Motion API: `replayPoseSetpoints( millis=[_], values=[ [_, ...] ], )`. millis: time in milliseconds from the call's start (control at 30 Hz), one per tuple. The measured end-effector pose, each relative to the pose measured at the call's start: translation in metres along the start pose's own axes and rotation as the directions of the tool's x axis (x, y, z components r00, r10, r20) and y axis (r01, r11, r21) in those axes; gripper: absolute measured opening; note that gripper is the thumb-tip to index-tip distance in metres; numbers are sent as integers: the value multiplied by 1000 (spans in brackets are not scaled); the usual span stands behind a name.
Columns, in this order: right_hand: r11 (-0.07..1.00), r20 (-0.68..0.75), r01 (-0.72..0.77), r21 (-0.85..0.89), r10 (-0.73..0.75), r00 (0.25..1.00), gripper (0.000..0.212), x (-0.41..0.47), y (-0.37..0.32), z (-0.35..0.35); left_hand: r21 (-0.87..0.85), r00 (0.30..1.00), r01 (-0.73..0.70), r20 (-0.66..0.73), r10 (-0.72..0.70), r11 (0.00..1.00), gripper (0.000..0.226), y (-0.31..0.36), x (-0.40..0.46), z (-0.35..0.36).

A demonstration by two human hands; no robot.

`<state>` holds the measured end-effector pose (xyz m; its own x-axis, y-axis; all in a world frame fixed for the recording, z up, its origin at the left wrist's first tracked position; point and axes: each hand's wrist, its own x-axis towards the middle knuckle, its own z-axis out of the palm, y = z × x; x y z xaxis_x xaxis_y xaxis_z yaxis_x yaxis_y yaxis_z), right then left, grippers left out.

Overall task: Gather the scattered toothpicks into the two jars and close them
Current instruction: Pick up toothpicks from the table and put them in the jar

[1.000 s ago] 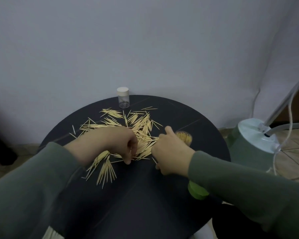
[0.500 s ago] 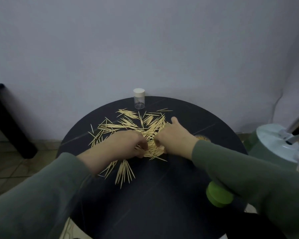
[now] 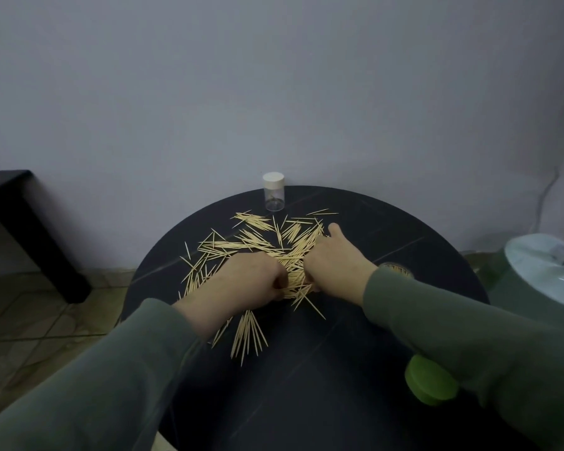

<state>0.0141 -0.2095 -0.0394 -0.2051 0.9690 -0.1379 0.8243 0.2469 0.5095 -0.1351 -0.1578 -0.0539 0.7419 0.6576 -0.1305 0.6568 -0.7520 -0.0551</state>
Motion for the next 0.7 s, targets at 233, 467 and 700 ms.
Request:
replayPoseSetpoints(
  millis=[233, 467, 700],
  values=[
    [996, -47, -4, -93, 0, 999, 23, 5, -9, -2, 123, 999, 42, -8, -41, 992, 29, 12, 3, -7],
    [994, -60, -29, -101, 23, 998, 14, 2, -1, 3, 158, 993, 114, -34, -110, 981, 28, 22, 6, -8],
    [993, -112, -86, -81, 77, 991, 17, -2, 12, 3, 51, 980, 179, -97, -173, 983, 25, 26, 8, -14]
  ],
)
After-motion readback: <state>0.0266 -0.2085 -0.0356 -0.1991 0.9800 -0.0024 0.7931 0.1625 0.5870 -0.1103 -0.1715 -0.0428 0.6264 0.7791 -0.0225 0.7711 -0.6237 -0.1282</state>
